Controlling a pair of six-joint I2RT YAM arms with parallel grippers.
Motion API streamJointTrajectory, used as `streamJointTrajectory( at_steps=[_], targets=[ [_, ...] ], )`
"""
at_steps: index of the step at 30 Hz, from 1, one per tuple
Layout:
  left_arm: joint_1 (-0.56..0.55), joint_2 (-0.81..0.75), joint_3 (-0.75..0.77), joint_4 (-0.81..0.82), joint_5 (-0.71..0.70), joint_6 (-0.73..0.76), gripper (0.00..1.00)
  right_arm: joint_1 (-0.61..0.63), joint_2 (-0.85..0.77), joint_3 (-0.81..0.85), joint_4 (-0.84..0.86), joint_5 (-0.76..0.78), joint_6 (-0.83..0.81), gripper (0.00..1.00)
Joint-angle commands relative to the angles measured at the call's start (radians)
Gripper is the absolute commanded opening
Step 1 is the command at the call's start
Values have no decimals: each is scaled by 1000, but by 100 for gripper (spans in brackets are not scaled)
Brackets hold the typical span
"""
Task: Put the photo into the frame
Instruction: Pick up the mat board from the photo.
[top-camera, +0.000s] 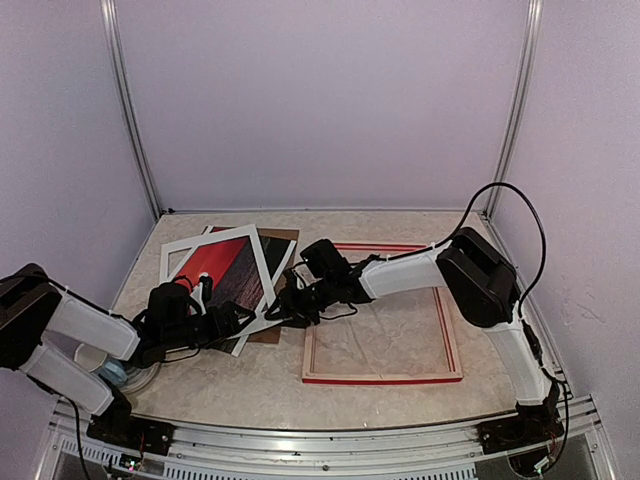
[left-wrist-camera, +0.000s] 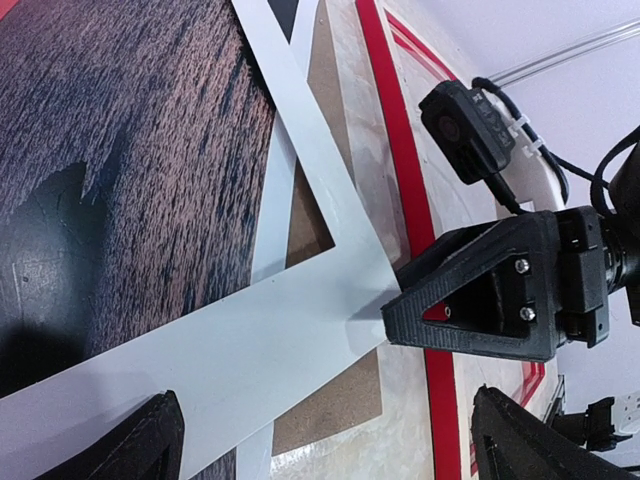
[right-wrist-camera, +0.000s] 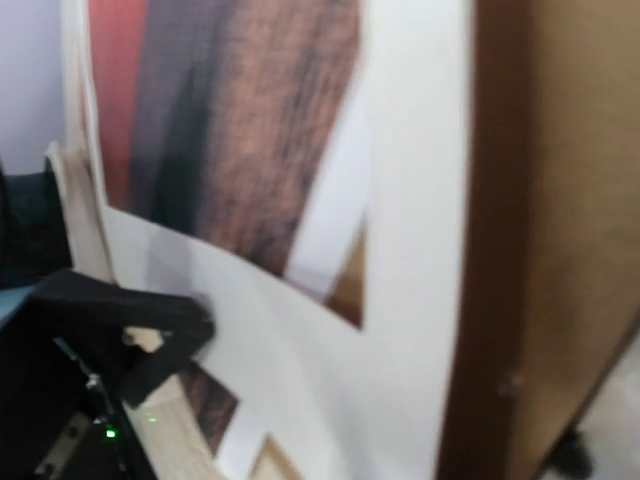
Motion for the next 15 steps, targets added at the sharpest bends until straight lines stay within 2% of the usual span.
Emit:
streamJointTrajectory(
  at_steps=[1,4,12,15],
  targets=[
    [5,-9,-22,-7,21,-4,99,-9,26,20,28,-1,5,28],
    [5,-20,-23,-8,23,-5,99,-13,17,5,42,6,6,11],
    [5,-67,-23,-23,17,-2,99,-24,-26,-83,186,-28,56,0],
    [5,-94,-24,-26,18,-5,99,-25,-33,-101,227,-47,68,0]
  ],
)
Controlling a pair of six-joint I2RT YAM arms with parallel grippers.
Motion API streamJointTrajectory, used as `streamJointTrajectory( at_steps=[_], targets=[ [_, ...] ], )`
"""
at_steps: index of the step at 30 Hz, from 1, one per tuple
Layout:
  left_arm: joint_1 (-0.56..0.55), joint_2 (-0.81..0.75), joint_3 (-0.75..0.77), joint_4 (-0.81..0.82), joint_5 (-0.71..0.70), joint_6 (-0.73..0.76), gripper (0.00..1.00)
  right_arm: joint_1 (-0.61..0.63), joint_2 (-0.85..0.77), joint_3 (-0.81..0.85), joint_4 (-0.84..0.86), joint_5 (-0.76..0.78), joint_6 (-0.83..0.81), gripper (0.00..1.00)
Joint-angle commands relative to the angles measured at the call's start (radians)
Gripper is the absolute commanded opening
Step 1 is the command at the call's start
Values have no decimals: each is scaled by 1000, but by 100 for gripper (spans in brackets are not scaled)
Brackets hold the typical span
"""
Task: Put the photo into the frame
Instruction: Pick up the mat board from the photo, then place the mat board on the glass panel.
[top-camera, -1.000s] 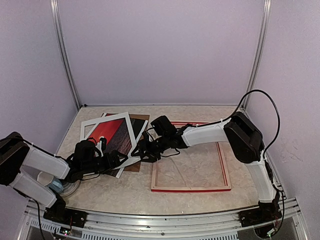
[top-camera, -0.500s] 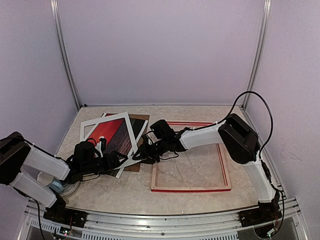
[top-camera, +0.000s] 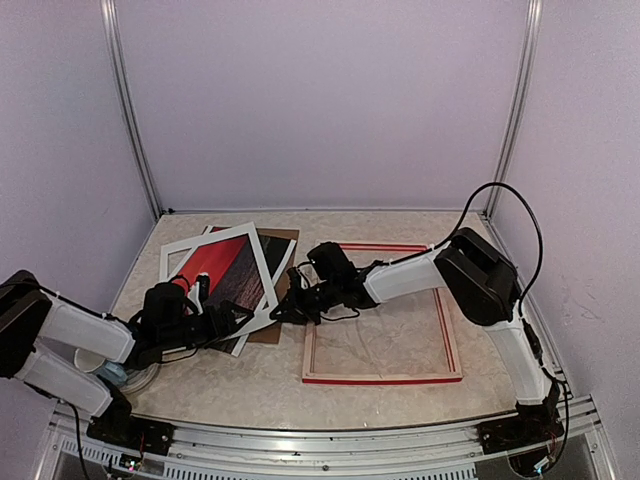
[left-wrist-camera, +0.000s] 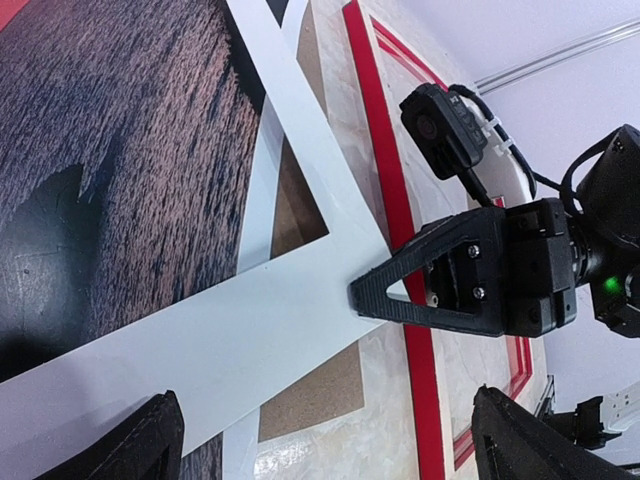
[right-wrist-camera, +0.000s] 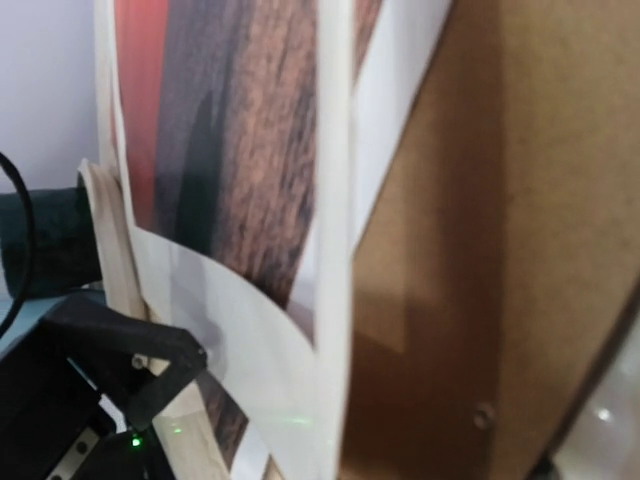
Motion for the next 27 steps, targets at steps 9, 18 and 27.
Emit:
streamJointTrajectory(
  at_steps=[9,18,27],
  targets=[
    [3,-185,-1,-75,-9,0,99,-24,-139,-172,249,-55,86,0],
    [2,-290,24,-163,-46,28,99,-35,-286,-255,161,2,23,0],
    [1,-285,29,-163,-47,27,99,-57,-455,-463,153,49,9,0]
  ],
)
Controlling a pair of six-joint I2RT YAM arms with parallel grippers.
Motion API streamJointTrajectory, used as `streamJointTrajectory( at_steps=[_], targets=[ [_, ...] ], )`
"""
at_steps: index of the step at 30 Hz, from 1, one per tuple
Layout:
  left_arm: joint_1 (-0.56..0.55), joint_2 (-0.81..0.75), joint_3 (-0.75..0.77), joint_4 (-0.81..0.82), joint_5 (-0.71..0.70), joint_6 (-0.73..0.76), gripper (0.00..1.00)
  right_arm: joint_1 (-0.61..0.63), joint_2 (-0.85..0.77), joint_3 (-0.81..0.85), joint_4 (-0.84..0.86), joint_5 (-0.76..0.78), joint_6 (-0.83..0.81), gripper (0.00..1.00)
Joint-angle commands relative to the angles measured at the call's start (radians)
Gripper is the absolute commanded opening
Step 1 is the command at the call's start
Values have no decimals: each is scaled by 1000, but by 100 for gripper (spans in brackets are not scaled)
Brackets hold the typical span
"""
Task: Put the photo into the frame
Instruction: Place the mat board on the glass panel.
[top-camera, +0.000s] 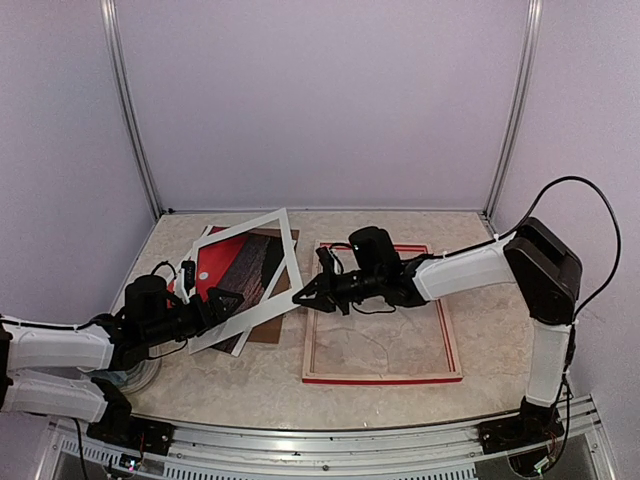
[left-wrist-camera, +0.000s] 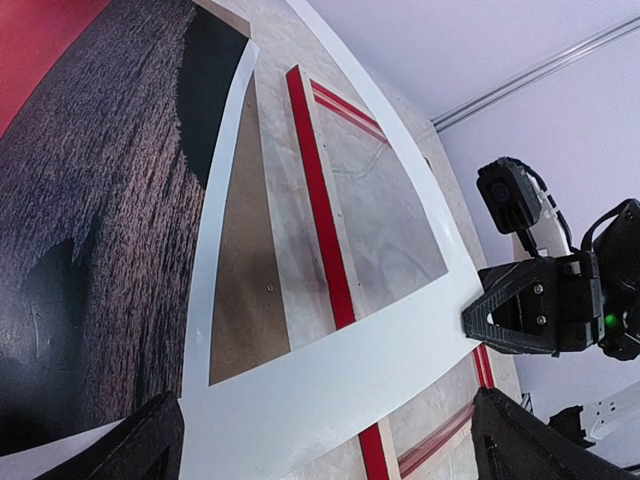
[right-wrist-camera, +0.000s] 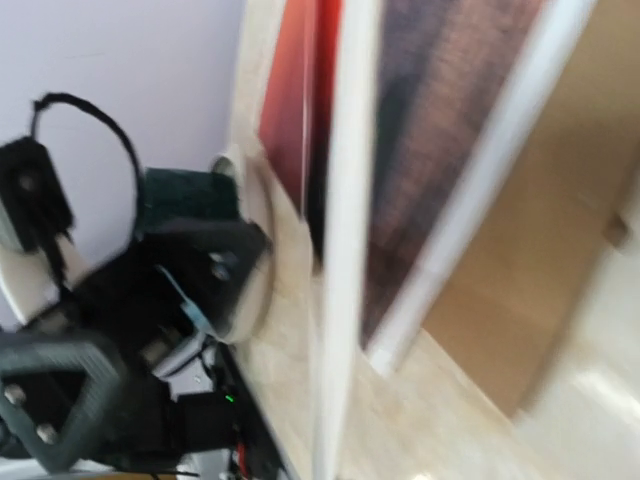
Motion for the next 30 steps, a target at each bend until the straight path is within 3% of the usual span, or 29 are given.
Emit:
streamJointTrajectory(
  at_steps=[1,11,30],
  targets=[
    [2,-2,29,-14,-10,20,99,-25,-97,-111,-22,39,-24,0],
    [1,36,51,-2,-5,24,99,-71,-355,-393,-24,91,-25,1],
    [-41,125,77,39,-14,12,99,-157,-748,-657,-223,146,-70,3]
  ],
)
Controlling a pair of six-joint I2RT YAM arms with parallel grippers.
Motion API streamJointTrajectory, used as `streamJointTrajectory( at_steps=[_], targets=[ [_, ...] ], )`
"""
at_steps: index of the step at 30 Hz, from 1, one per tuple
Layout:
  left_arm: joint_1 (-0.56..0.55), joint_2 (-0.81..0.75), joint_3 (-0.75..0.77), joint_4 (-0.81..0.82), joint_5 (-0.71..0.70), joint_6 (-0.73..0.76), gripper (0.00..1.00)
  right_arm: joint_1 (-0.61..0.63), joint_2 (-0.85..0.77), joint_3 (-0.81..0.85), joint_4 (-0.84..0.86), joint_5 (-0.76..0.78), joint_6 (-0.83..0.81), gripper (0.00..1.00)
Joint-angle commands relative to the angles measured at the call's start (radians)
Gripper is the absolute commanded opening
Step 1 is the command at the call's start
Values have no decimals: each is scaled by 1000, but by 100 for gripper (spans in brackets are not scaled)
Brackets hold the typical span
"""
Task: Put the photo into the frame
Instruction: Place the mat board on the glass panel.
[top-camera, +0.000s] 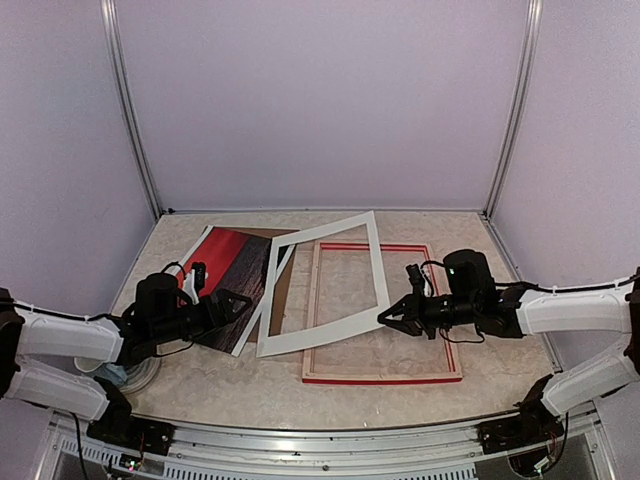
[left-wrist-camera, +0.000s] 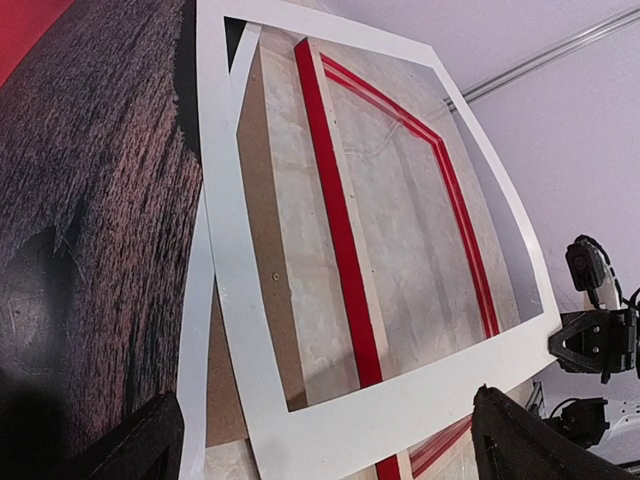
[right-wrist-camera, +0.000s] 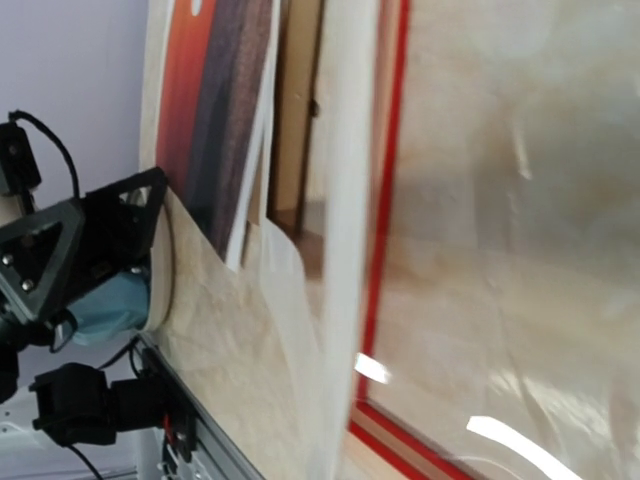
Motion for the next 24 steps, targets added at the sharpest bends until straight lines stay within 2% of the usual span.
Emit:
streamJointTrajectory(
  at_steps=[1,12,24],
  targets=[
    [-17,24,37,30,-16,3,99,-19,-88,-40,-91,26,-30,3],
    [-41,96,70,60,-20,2,99,-89,-337,-188,-269,53,-36,4],
    [-68,188,117,82,-20,1,99,-171,-476,-278,-374,68,-54,4]
  ],
)
